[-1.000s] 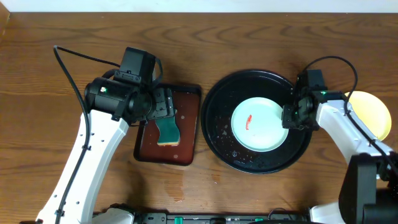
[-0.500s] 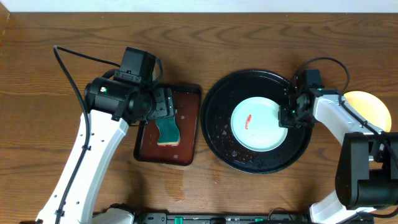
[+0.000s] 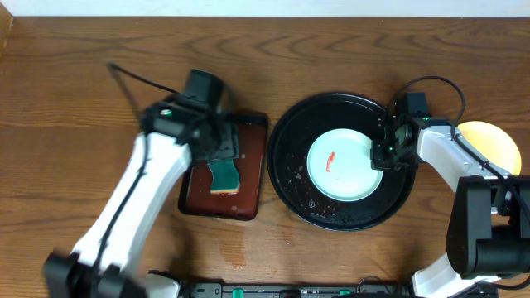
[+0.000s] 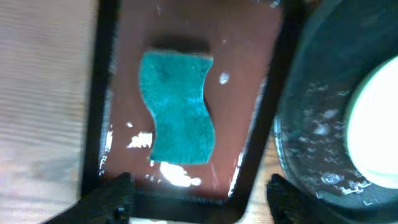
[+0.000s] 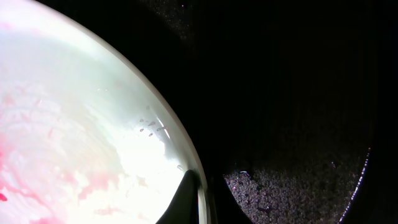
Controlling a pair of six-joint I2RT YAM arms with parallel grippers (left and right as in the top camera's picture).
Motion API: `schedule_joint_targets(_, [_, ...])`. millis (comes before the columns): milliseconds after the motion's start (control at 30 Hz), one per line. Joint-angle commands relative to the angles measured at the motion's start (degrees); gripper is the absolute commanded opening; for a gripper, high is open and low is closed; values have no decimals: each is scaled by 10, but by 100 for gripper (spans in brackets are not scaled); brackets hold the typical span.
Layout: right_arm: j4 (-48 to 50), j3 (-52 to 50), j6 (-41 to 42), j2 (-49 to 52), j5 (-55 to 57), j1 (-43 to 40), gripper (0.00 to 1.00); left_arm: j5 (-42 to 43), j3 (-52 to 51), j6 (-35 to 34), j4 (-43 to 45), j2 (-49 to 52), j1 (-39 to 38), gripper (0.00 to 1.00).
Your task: Clean dirty plates on tray and stack at the side
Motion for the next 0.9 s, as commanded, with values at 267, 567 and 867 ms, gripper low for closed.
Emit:
schedule_joint_targets(267, [-11, -17, 1, 34, -22, 3, 1, -61, -49, -77, 97, 195, -3, 47])
schedule_joint_targets(567, [-17, -17, 1, 34, -22, 3, 1, -21, -49, -25, 117, 278, -5, 7])
schedule_joint_targets(867, [-22, -17, 1, 34, -22, 3, 1, -21, -25, -25, 71, 176, -5, 49])
